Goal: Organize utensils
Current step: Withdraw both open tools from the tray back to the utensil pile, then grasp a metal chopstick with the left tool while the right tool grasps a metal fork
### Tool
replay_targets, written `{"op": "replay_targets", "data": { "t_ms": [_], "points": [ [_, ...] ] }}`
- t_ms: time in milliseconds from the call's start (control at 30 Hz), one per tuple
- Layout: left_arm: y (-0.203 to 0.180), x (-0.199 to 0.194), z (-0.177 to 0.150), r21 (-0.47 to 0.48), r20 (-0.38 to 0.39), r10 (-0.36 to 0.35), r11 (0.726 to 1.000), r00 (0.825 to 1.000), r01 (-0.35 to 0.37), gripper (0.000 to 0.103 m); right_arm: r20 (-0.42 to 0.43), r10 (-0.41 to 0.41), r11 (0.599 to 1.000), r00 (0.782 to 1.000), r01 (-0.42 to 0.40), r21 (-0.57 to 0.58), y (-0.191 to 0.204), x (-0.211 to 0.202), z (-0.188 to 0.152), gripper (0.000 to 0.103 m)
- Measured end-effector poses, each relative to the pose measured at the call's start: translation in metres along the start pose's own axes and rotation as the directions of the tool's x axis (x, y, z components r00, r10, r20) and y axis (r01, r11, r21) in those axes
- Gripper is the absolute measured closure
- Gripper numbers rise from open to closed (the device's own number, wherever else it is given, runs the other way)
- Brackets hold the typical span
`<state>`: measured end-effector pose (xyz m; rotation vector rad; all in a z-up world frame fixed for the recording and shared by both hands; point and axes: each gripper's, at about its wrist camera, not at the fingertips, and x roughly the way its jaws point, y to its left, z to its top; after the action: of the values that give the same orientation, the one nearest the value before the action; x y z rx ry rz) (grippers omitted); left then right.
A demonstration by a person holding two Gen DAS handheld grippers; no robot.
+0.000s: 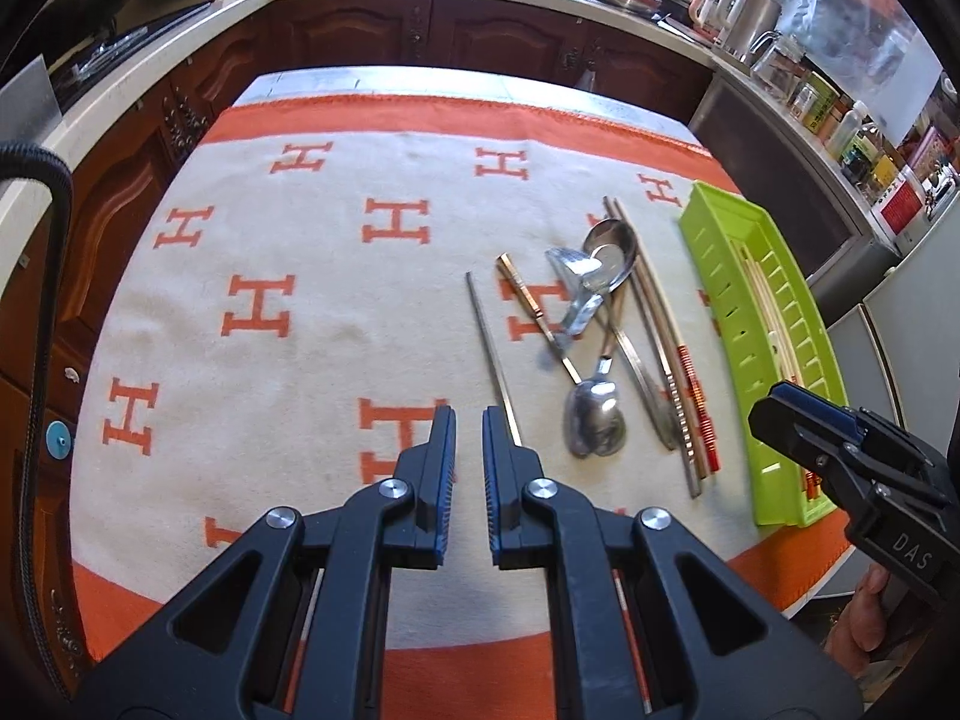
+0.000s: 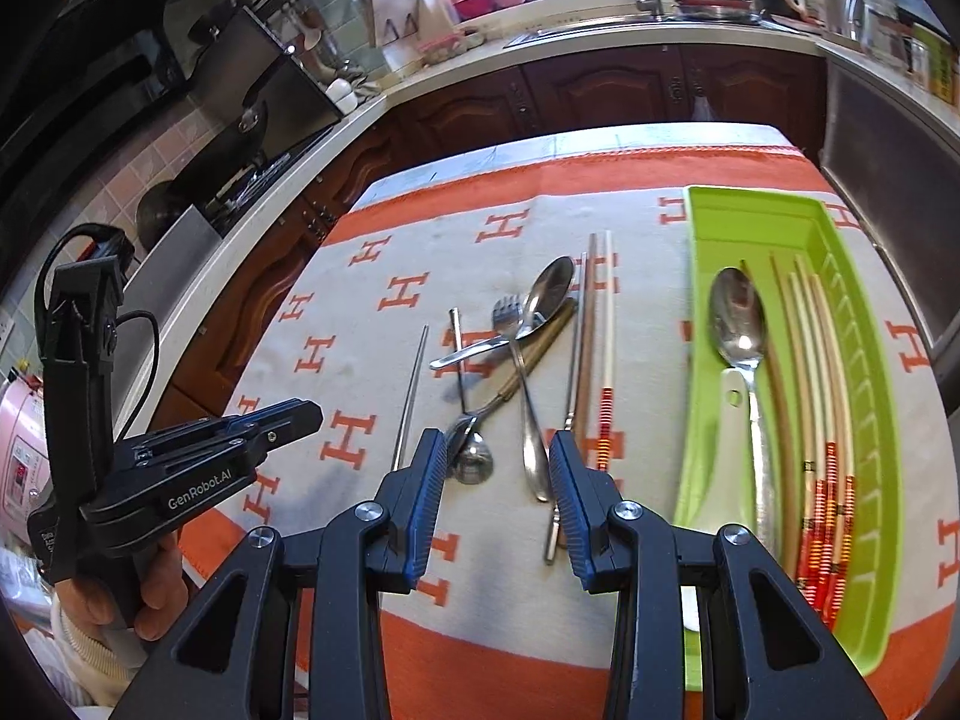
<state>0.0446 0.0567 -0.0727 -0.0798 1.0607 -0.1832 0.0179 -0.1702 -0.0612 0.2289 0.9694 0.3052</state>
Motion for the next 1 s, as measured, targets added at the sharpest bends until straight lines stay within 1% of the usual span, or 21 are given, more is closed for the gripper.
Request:
{"op": "replay_targets", "data": {
  "t_ms": [167, 367, 467, 567, 700, 767, 833, 867, 933, 1000],
  "points": [
    [0.007, 0.015, -0.005, 0.0, -0.036, -0.023, 1.0, 0.999, 0.023, 0.097, -0.046, 0.007, 1.0, 0.999, -0.008, -0.016, 0.01, 0.022, 0.003, 0.067],
    [0.009, 0.035, -0.011, -0.011, -0.093, -0.064, 0.998, 0.994, 0.063, 0.097, -0.092, 0.008, 0.997, 0.996, -0.014, -0.07, 0.028, 0.049, 0.001, 0.067],
    [0.006, 0.044, -0.013, -0.02, -0.124, -0.101, 0.995, 0.987, 0.099, 0.097, -0.087, -0.013, 0.997, 0.996, 0.007, -0.074, 0.028, 0.057, 0.003, 0.067],
    [0.001, 0.05, -0.013, -0.011, -0.137, -0.112, 0.994, 0.984, 0.111, 0.097, -0.079, -0.039, 0.997, 0.996, 0.034, -0.064, 0.023, 0.065, 0.01, 0.067],
    [-0.007, 0.057, -0.011, -0.003, -0.148, -0.126, 0.992, 0.981, 0.127, 0.096, -0.086, -0.061, 0.996, 0.994, 0.055, -0.066, 0.015, 0.078, 0.023, 0.077],
    [-0.01, 0.059, -0.009, 0.0, -0.152, -0.126, 0.992, 0.98, 0.128, 0.093, -0.102, -0.058, 0.997, 0.993, 0.052, -0.065, 0.012, 0.088, 0.03, 0.08],
    [-0.011, 0.062, -0.007, -0.009, -0.161, -0.133, 0.991, 0.978, 0.134, 0.086, -0.115, -0.054, 0.997, 0.992, 0.047, -0.063, 0.008, 0.097, 0.038, 0.082],
    [-0.011, 0.062, -0.006, -0.015, -0.159, -0.144, 0.99, 0.977, 0.143, 0.084, -0.125, -0.056, 0.997, 0.991, 0.049, -0.06, 0.005, 0.103, 0.043, 0.083],
    [-0.014, 0.063, -0.005, -0.011, -0.157, -0.153, 0.988, 0.976, 0.153, 0.075, -0.147, -0.048, 0.998, 0.988, 0.04, -0.051, 0.0, 0.112, 0.051, 0.084],
    [-0.016, 0.064, -0.004, 0.001, -0.154, -0.145, 0.989, 0.977, 0.147, 0.074, -0.181, -0.04, 0.999, 0.983, 0.033, -0.041, -0.006, 0.123, 0.058, 0.086]
  ]
}}
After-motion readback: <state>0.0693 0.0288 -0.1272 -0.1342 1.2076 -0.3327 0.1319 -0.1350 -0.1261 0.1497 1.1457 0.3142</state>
